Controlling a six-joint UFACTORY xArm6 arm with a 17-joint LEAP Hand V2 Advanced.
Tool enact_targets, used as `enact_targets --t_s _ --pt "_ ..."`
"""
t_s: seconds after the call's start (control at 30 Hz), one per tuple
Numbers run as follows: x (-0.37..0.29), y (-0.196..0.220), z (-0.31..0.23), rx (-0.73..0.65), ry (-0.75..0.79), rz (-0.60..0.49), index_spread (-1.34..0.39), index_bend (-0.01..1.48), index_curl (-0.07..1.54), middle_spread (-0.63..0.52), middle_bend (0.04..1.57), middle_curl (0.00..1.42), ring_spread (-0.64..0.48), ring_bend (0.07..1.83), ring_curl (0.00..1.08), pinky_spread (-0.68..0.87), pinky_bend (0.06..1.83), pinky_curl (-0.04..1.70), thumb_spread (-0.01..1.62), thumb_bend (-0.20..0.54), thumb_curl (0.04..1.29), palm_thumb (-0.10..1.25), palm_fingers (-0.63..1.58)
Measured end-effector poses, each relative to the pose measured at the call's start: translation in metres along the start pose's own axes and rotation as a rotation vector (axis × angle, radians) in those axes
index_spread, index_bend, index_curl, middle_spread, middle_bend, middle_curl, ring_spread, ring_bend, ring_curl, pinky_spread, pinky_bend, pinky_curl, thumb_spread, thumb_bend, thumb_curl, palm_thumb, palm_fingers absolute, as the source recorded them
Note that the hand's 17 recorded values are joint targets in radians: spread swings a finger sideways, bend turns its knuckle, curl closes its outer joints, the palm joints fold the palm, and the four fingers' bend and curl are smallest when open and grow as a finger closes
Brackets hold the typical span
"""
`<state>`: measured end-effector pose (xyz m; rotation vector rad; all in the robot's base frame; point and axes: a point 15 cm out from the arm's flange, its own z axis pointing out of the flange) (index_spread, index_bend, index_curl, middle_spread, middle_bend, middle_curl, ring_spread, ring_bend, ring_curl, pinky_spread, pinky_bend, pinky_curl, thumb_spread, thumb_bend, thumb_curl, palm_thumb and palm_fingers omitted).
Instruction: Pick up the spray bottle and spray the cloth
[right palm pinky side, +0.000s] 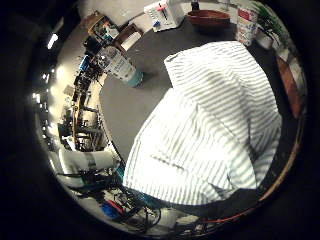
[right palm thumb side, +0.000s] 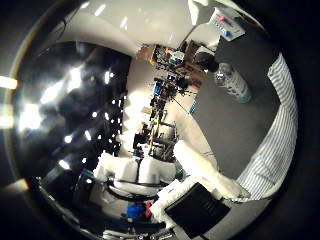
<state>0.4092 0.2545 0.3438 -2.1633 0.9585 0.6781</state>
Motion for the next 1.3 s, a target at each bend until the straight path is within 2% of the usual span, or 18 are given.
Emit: enact_targets --t_s 0.17,0.3,0.47,0.63,1.0,1.3 --pt "0.005 0.051 -0.037 -0.004 0.045 0.051 -0.43 0.33 0.40 0.13 0.16 0.22 0.17 0.22 0.23 0.37 0.28 0.31 1.07 -0.023 0.35 0.66 0.14" --pt "0.021 0.103 -0.062 -0.007 0.110 0.136 -0.43 0.36 0.40 0.14 0.16 0.22 0.17 0.19 0.23 0.38 0.27 0.31 1.07 -0.023 0.34 0.66 0.16" --pt "0.042 0.161 -0.093 -0.025 0.251 0.198 -0.43 0.37 0.40 0.14 0.17 0.22 0.18 0.19 0.23 0.38 0.27 0.31 1.06 -0.024 0.34 0.66 0.15" --pt "0.059 0.200 -0.118 -0.030 0.370 0.248 -0.42 0.36 0.39 0.14 0.16 0.23 0.18 0.19 0.23 0.38 0.27 0.32 1.06 -0.024 0.34 0.65 0.15" --pt "0.080 0.244 -0.165 -0.030 0.592 0.287 -0.43 0.35 0.39 0.13 0.17 0.23 0.18 0.19 0.22 0.39 0.27 0.32 1.06 -0.025 0.33 0.62 0.16" --pt "0.085 0.263 -0.189 -0.019 0.656 0.304 -0.43 0.35 0.39 0.13 0.16 0.23 0.19 0.19 0.22 0.41 0.29 0.32 1.06 -0.025 0.33 0.61 0.17"
